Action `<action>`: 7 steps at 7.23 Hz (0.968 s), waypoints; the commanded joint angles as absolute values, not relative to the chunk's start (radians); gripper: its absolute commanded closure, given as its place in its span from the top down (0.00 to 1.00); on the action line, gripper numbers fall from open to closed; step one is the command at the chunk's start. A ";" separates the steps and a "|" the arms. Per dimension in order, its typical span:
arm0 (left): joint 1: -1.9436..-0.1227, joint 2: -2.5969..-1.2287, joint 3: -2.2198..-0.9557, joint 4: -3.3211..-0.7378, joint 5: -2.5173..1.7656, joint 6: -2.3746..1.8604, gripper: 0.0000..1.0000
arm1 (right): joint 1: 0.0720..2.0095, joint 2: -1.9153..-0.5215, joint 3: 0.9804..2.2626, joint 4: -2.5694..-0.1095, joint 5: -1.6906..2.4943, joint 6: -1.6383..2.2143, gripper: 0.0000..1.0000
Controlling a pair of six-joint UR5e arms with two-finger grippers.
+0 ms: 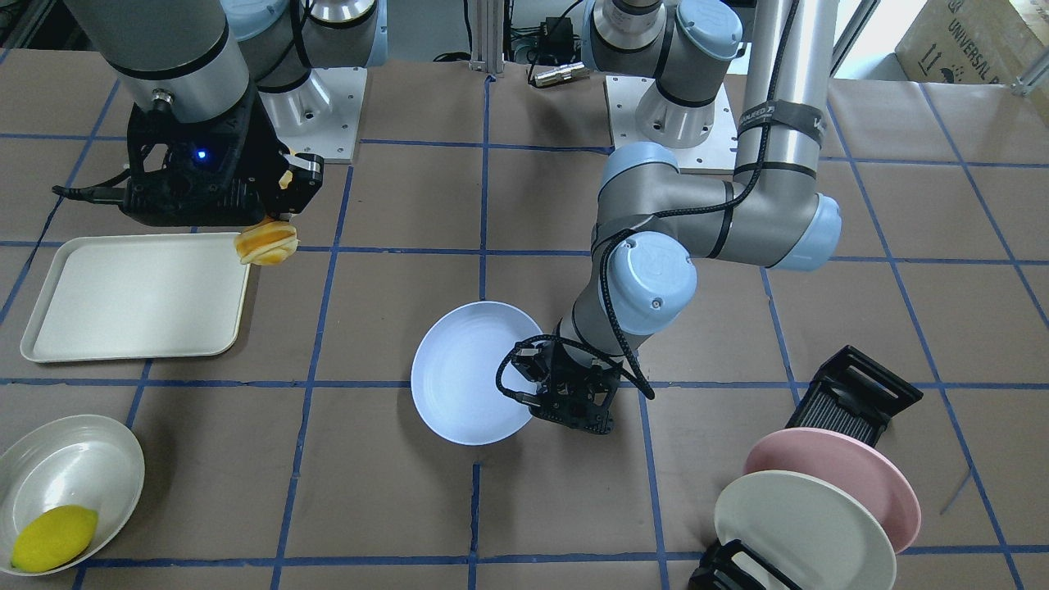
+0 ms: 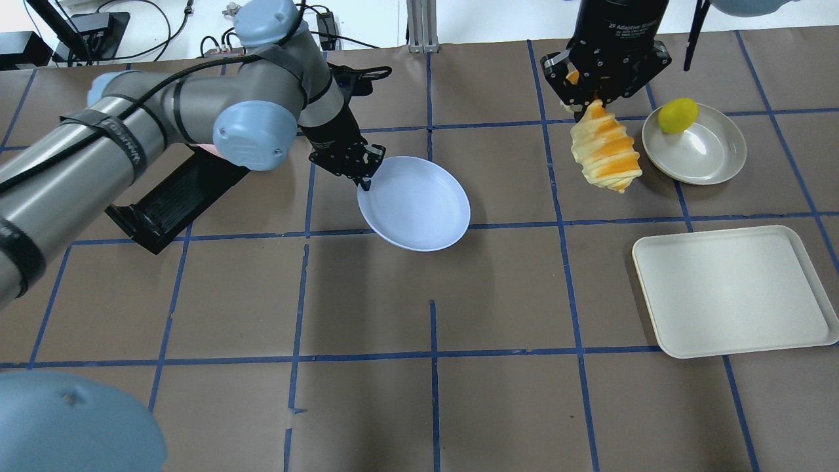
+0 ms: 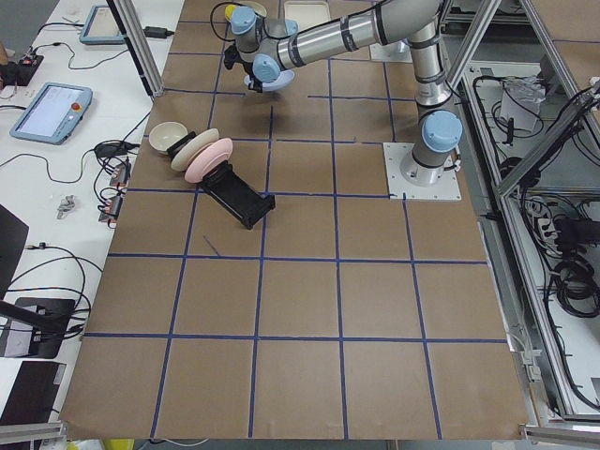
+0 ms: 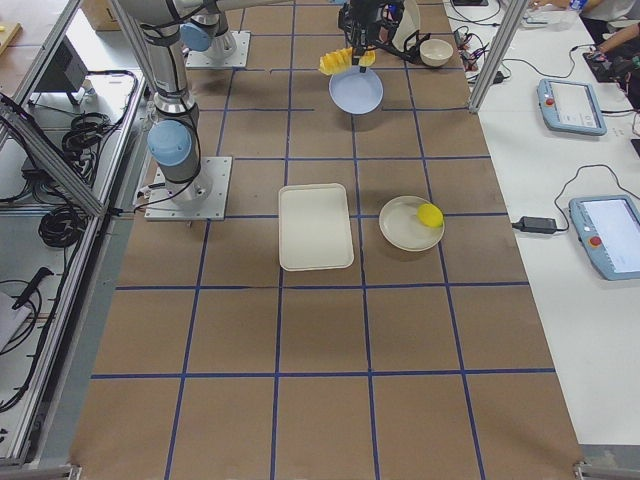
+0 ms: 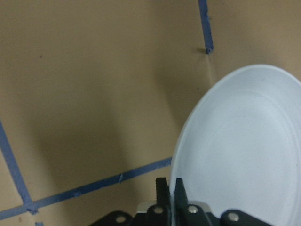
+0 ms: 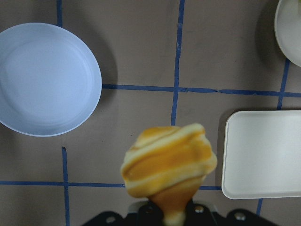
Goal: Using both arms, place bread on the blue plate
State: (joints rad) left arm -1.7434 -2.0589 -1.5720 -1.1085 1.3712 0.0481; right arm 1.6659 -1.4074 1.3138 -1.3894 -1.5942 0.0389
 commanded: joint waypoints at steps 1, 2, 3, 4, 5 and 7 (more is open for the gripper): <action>-1.737 -2.080 -1.550 -1.077 1.370 0.052 0.69 | 1.666 -1.411 1.408 -1.443 -1.583 0.049 0.05; -1.736 -2.062 -1.549 -1.077 1.373 0.051 1.00 | 1.670 -1.413 1.477 -1.563 -1.547 0.070 0.05; -1.723 -2.037 -1.546 -1.084 1.379 0.052 1.00 | 1.672 -1.411 1.521 -1.631 -1.534 0.071 0.05; -1.676 -1.972 -1.539 -1.167 1.403 0.052 1.00 | 1.684 -1.398 1.534 -1.675 -1.532 0.072 0.05; -1.634 -1.883 -1.531 -1.307 1.414 0.052 1.00 | 1.734 -1.338 1.528 -1.750 -1.534 0.101 0.06; -1.620 -1.748 -1.528 -1.472 1.550 0.052 1.00 | 1.828 -1.223 1.520 -1.911 -1.543 0.201 0.06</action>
State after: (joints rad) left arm -1.6297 -1.8286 -1.5314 -1.3738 1.4809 0.0521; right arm 1.7751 -1.2940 1.5226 -1.8159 -1.5375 0.1518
